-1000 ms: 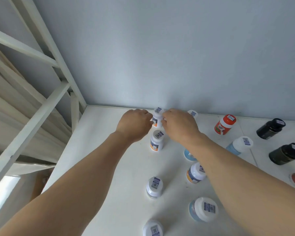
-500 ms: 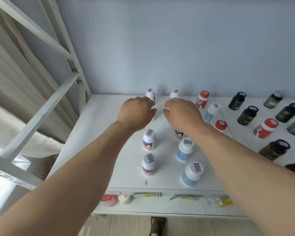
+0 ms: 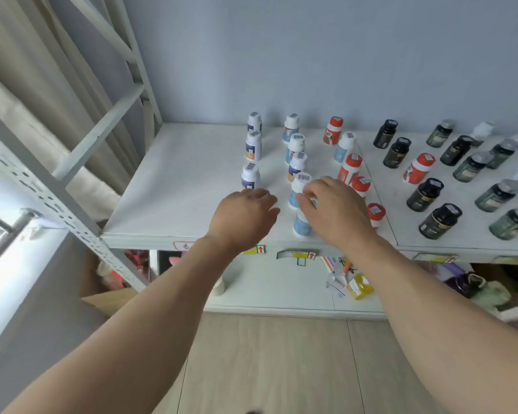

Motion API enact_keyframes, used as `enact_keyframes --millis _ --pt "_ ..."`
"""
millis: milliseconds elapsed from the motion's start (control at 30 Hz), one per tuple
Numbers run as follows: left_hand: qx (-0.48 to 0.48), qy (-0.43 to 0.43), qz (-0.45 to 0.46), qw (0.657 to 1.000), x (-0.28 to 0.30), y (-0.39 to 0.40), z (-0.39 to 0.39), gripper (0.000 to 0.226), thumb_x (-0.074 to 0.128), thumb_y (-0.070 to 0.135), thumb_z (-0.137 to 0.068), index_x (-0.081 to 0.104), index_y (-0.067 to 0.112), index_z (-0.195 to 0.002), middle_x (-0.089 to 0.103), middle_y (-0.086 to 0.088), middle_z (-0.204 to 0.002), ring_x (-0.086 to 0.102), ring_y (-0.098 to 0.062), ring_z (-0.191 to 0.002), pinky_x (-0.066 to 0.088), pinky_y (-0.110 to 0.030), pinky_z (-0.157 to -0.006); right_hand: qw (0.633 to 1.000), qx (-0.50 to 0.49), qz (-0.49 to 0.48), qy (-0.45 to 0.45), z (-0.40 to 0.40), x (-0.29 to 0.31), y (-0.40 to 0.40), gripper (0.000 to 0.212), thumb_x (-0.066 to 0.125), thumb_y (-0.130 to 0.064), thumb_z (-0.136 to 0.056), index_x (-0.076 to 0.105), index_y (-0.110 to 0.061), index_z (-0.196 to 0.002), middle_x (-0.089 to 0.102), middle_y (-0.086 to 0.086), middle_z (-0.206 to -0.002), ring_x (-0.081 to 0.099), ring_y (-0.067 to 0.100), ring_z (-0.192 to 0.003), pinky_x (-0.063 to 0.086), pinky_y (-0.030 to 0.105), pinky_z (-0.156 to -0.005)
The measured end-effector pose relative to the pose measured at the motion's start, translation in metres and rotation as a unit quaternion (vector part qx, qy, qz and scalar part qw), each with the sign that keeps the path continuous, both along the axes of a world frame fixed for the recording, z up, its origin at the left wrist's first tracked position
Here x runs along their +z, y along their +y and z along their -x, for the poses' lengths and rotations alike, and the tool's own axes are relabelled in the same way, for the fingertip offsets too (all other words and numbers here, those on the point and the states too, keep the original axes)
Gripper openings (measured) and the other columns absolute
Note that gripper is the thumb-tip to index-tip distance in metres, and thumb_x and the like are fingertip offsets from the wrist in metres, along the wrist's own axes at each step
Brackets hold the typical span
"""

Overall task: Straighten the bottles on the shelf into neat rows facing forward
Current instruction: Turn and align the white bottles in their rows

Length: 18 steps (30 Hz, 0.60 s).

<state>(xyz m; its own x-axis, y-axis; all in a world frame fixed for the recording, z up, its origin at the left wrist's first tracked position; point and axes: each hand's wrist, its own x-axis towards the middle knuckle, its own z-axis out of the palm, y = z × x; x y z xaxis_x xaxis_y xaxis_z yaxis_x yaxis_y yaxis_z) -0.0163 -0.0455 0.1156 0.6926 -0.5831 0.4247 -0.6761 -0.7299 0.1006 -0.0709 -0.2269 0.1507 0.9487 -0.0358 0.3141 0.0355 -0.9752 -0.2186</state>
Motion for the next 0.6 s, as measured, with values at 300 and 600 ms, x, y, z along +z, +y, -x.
enact_keyframes --millis 300,600 --pt "0.026 0.121 -0.038 0.992 -0.103 -0.022 0.038 0.049 0.062 0.04 -0.088 0.059 0.01 -0.127 0.057 -0.006 -0.134 0.045 -0.028 -0.13 0.038 -0.041 -0.104 0.992 0.005 0.008 0.122 0.038 -0.113 -0.051 0.054 0.06 -0.054 -0.088 0.057 -0.018 -0.128 0.057 0.001 -0.132 0.052 0.026 -0.119 0.041 0.039 -0.096" --pt "0.053 0.025 0.031 0.998 -0.167 -0.032 0.013 0.059 0.047 0.049 -0.087 0.061 0.007 -0.125 0.06 -0.005 -0.131 0.049 -0.025 -0.123 0.031 -0.031 -0.103 1.0 -0.021 -0.003 0.017 0.009 -0.179 -0.066 0.059 0.074 -0.055 -0.074 0.063 -0.018 -0.118 0.057 0.002 -0.124 0.049 0.028 -0.114 0.034 0.037 -0.097"
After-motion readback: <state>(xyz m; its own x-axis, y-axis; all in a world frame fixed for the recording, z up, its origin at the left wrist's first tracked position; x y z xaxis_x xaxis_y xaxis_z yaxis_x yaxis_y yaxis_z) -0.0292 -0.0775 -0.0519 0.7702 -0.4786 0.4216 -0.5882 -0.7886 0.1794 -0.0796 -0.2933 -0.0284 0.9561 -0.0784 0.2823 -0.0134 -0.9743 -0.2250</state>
